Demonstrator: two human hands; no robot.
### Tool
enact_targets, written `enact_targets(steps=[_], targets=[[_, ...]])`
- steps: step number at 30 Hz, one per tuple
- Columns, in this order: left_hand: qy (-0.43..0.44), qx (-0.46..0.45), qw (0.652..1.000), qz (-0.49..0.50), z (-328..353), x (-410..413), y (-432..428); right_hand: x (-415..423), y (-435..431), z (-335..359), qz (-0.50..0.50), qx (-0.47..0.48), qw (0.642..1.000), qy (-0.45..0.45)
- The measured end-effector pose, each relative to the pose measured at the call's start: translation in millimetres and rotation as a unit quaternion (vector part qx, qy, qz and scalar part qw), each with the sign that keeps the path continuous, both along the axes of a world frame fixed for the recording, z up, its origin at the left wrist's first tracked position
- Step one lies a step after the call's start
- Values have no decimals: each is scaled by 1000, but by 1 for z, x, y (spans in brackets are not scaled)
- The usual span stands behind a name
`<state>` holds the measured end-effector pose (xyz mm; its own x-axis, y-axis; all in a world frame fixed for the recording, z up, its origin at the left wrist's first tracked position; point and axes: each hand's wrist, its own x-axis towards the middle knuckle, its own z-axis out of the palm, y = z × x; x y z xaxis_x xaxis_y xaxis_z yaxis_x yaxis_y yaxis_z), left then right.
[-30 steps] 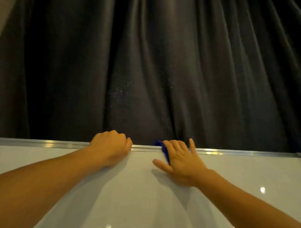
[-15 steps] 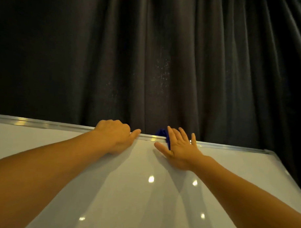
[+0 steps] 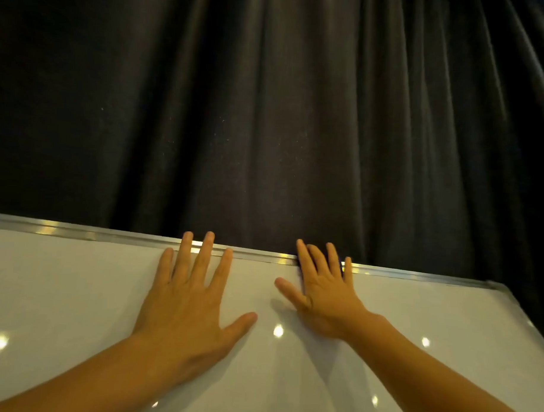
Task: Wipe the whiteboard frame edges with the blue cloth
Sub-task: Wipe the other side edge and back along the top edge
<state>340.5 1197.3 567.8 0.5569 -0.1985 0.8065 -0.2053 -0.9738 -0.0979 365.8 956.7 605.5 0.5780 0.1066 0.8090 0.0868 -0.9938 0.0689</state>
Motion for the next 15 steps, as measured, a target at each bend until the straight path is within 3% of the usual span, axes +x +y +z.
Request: enact_targets(steps=[4,9,12,15], targets=[[8,-20,1000,21,0,-8,4,4,1,-4,47,-68,996,-23],[38,-32,997,51,-5,-21,-10,-6,-89,-1,-19,14,1000,2],[47,-50,997,46,-5,-23,-53,-8,-69,-9,43,18,999,12],[53,-68,994,61,-7,-21,-101,-6,-45,-15,110,-42,993,11]])
